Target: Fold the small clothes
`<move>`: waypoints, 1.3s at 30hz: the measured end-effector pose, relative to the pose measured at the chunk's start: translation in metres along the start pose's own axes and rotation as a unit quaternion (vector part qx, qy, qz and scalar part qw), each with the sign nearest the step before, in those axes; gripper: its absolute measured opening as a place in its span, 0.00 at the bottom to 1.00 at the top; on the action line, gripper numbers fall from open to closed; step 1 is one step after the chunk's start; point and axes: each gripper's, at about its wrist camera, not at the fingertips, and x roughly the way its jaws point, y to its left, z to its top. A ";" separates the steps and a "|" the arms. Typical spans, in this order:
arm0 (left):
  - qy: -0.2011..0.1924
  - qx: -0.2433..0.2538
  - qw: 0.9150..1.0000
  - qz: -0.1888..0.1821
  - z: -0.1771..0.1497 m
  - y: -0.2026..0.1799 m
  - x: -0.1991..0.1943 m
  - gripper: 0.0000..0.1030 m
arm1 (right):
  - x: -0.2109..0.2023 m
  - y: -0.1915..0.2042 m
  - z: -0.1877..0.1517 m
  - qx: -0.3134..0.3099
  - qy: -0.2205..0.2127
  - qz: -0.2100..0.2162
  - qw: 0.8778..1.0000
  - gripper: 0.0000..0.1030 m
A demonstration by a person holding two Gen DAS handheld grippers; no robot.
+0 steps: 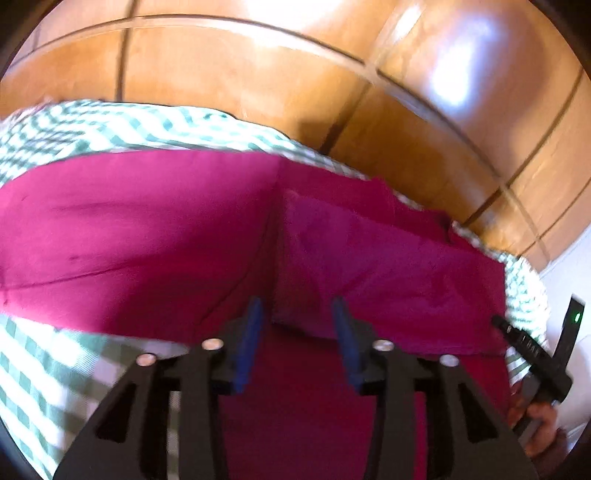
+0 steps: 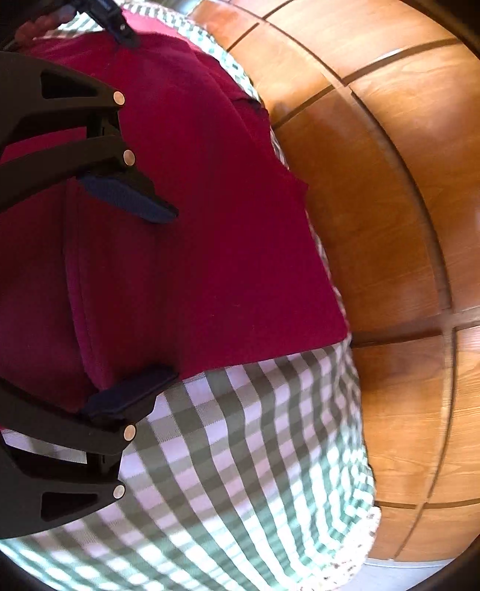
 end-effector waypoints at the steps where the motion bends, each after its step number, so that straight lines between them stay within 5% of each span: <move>1: -0.007 -0.009 1.000 0.002 0.000 0.007 -0.009 0.43 | -0.010 0.002 -0.002 0.001 -0.010 -0.004 1.000 0.85; 9: -0.033 -0.103 0.994 0.021 -0.015 0.096 -0.073 0.45 | -0.058 0.048 -0.056 -0.054 -0.024 0.028 0.998 0.88; 15: -0.057 -0.206 0.976 0.043 -0.024 0.187 -0.108 0.44 | -0.044 0.074 -0.093 -0.092 0.004 -0.002 0.996 0.91; 18: -0.071 -0.257 0.962 0.051 -0.023 0.230 -0.121 0.44 | -0.042 0.075 -0.094 -0.092 0.009 -0.007 0.996 0.93; 21: -0.078 -0.325 0.940 0.069 -0.026 0.272 -0.127 0.46 | -0.040 0.074 -0.094 -0.091 0.009 -0.007 0.996 0.94; 23: -0.095 -0.384 0.915 0.076 -0.032 0.307 -0.133 0.45 | -0.038 0.074 -0.095 -0.093 0.010 -0.009 0.996 0.95; 26: -0.105 -0.423 0.897 0.072 -0.027 0.333 -0.133 0.30 | -0.039 0.078 -0.097 -0.098 0.012 -0.016 0.995 0.96; 29: -0.104 -0.401 0.906 0.089 -0.012 0.343 -0.131 0.09 | -0.036 0.078 -0.095 -0.101 0.013 -0.019 0.995 0.96; 31: -0.107 -0.386 0.912 0.088 -0.001 0.340 -0.135 0.08 | -0.036 0.078 -0.095 -0.101 0.012 -0.020 0.995 0.96; 39: -0.133 -0.194 0.972 -0.028 0.045 0.194 -0.139 0.08 | -0.035 0.079 -0.095 -0.104 0.012 -0.024 0.994 0.96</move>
